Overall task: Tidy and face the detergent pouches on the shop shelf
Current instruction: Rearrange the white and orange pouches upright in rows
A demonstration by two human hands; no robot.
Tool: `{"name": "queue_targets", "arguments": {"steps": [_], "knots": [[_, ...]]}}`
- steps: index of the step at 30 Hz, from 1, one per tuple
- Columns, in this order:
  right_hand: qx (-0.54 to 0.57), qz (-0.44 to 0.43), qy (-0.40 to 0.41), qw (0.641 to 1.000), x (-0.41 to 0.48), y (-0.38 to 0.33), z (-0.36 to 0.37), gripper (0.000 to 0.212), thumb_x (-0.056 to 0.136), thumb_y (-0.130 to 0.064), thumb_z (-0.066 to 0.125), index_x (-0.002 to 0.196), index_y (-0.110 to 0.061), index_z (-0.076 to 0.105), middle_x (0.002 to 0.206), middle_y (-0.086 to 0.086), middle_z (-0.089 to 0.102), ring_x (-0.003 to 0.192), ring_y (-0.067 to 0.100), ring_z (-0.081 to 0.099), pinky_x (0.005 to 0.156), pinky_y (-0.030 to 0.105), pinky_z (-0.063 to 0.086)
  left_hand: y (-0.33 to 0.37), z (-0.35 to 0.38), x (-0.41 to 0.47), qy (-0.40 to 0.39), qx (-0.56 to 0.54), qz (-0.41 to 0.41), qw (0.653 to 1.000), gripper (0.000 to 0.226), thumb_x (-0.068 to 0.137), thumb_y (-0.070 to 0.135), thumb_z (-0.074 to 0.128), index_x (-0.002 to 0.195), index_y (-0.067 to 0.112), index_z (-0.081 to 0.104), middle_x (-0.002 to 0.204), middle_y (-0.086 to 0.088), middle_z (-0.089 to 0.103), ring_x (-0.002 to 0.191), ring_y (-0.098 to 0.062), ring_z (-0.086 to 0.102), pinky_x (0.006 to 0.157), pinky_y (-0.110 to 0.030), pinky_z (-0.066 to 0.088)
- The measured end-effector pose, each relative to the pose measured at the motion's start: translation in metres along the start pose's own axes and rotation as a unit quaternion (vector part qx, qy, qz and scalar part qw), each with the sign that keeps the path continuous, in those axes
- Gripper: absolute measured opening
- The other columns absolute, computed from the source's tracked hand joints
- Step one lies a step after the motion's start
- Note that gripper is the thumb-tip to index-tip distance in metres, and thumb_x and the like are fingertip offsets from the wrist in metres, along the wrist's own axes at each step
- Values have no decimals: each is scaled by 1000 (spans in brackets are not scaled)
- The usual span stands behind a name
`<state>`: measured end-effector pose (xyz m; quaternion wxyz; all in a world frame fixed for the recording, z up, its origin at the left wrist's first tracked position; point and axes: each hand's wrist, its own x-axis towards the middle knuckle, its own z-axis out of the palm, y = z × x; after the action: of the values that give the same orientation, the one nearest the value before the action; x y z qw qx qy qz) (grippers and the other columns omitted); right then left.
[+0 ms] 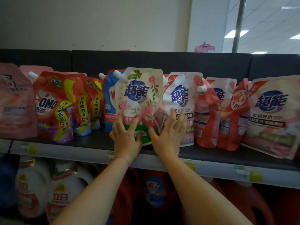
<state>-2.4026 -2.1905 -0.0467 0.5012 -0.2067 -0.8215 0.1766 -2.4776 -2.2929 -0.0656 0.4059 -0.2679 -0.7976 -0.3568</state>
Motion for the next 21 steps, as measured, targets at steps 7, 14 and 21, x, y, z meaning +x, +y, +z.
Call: {"name": "queue_targets", "arguments": {"steps": [7,14,21], "knots": [[151,243,54,957,14,3,-12,80,89,-34,58,150,-23,7,158,14,-3,145,37,2,114,55,10,12,0,1,9,-20,-125,992,75,83,0,57,143,38,32,157,-8,-6,144,-31,0,112,-55,14],[100,187,30,977,14,9,-2,75,92,-43,50,148,-8,13,153,22,12,139,44,14,113,54,22,9,-1,-3,52,-37,-114,991,65,82,1,56,140,28,42,156,-16,12,141,-37,16,108,-60,22],[7,56,-90,994,7,7,4,70,96,-33,44,153,-21,4,152,15,18,132,39,31,101,46,38,7,1,-5,73,-11,-85,994,55,78,22,38,132,29,38,151,-19,21,133,-41,29,98,-60,33]]}}
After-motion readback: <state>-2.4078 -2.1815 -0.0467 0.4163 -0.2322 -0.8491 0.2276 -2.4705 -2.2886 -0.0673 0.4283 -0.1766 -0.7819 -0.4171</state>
